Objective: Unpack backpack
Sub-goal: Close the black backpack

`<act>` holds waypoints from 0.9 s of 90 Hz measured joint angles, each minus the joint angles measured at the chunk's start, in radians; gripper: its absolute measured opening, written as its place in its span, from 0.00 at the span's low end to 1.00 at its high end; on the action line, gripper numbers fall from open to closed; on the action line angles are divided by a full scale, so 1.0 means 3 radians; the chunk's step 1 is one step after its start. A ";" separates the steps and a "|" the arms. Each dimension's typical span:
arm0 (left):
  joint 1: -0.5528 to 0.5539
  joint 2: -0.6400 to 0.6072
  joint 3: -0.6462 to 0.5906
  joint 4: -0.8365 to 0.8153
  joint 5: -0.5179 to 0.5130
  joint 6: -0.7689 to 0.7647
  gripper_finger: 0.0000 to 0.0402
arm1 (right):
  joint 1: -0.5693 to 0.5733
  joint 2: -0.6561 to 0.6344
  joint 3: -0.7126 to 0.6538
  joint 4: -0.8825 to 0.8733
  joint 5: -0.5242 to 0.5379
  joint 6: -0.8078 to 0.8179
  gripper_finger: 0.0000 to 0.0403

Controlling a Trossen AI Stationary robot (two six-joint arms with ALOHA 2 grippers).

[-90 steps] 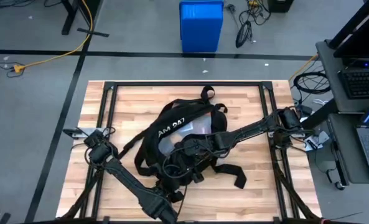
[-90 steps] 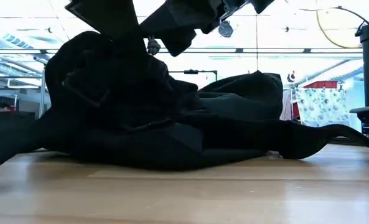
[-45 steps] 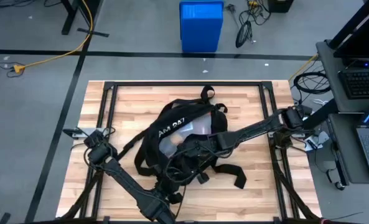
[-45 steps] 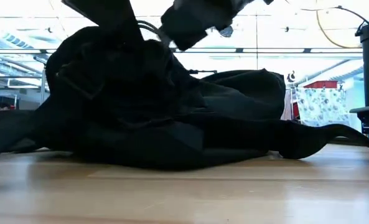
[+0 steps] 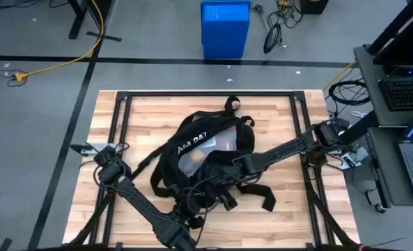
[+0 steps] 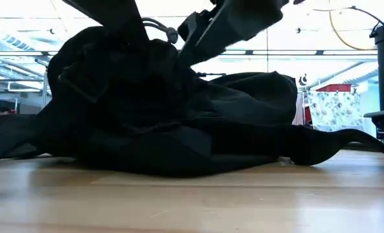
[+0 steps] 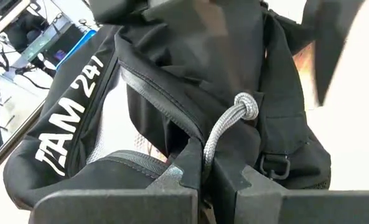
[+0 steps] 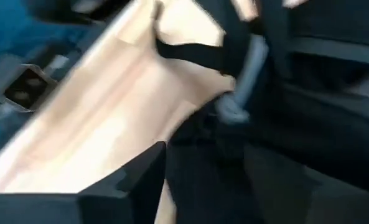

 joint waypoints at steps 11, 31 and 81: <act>0.0000 0.0000 0.0040 -0.0009 -0.0001 0.0002 0.00 | 0.0012 0.0037 -0.0001 -0.0061 0.0178 0.0009 0.55; -0.0001 -0.0003 0.0113 -0.0082 -0.0112 0.0003 0.00 | 0.0016 0.0042 -0.0001 0.0271 0.0265 0.0087 0.48; -0.0066 -0.0004 0.0113 -0.0085 -0.0136 -0.0025 0.00 | 0.0059 -0.0083 -0.0001 -0.0548 0.0255 -0.0009 0.16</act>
